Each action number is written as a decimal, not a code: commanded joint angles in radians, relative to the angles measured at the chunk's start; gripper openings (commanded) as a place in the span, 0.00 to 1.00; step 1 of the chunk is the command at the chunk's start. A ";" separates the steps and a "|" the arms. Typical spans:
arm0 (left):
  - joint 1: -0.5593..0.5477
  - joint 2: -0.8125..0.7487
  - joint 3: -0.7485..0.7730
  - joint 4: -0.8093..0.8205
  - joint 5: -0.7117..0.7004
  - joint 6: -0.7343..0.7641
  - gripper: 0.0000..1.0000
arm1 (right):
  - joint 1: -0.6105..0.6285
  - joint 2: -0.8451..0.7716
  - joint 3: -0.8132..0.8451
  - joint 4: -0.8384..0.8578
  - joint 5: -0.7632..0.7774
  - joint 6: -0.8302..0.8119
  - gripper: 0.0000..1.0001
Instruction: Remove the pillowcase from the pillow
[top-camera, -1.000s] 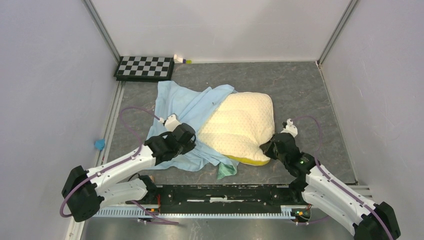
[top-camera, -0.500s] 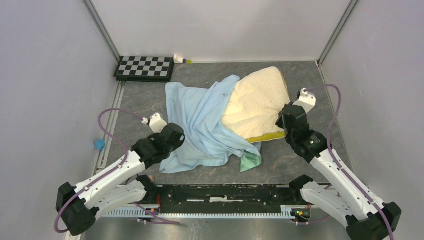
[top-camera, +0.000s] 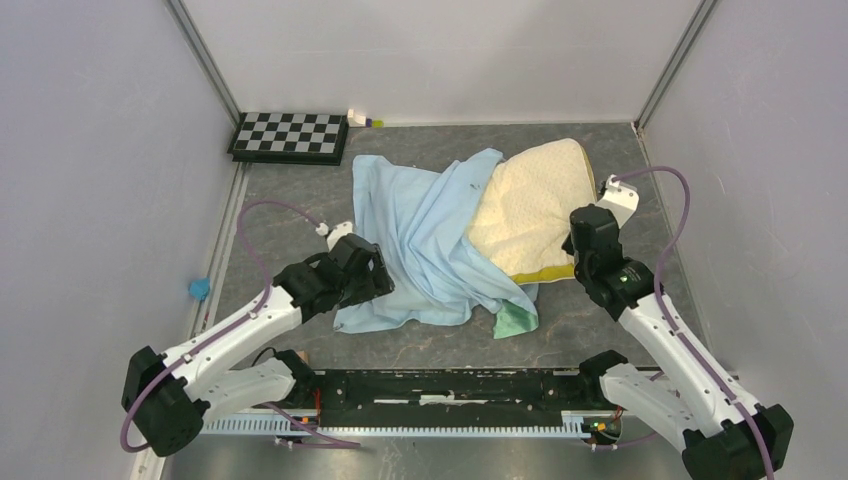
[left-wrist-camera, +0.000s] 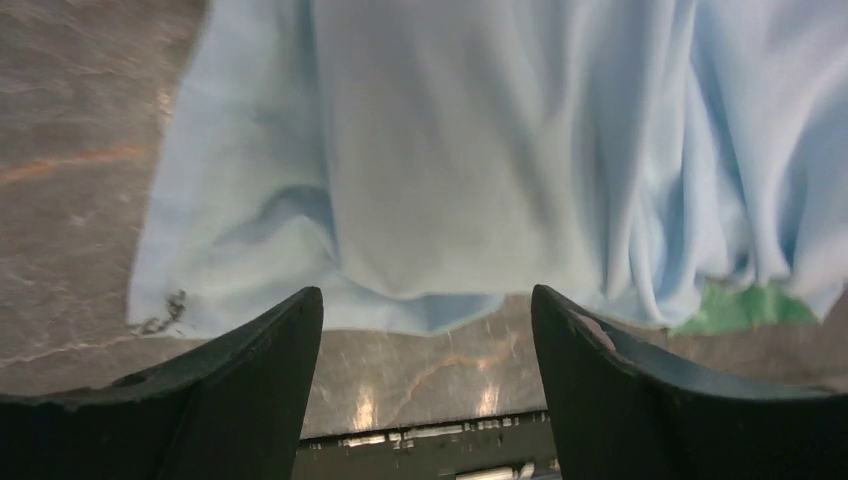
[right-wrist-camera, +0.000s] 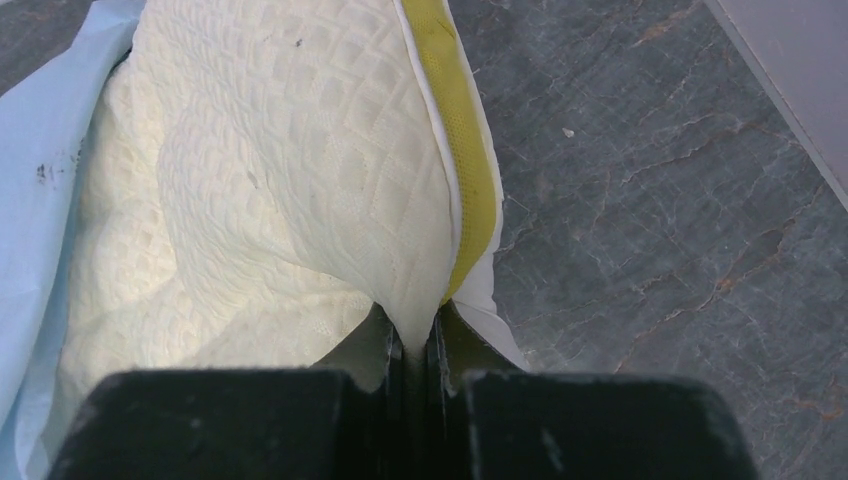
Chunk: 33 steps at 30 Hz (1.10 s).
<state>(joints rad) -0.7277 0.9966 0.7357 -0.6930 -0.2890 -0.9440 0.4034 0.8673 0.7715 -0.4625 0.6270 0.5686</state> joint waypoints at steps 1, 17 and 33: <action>-0.005 0.016 -0.002 0.035 0.277 0.094 0.81 | -0.025 0.006 -0.010 0.116 -0.002 -0.005 0.00; -0.237 0.175 0.076 -0.166 -0.052 0.085 1.00 | -0.056 0.019 -0.049 0.153 -0.118 -0.003 0.00; -0.141 0.386 -0.018 0.117 0.060 0.154 0.99 | -0.063 -0.042 -0.068 0.127 -0.142 -0.012 0.00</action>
<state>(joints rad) -0.9272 1.3567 0.7597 -0.6811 -0.2707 -0.8192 0.3428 0.8658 0.7082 -0.3969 0.4873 0.5591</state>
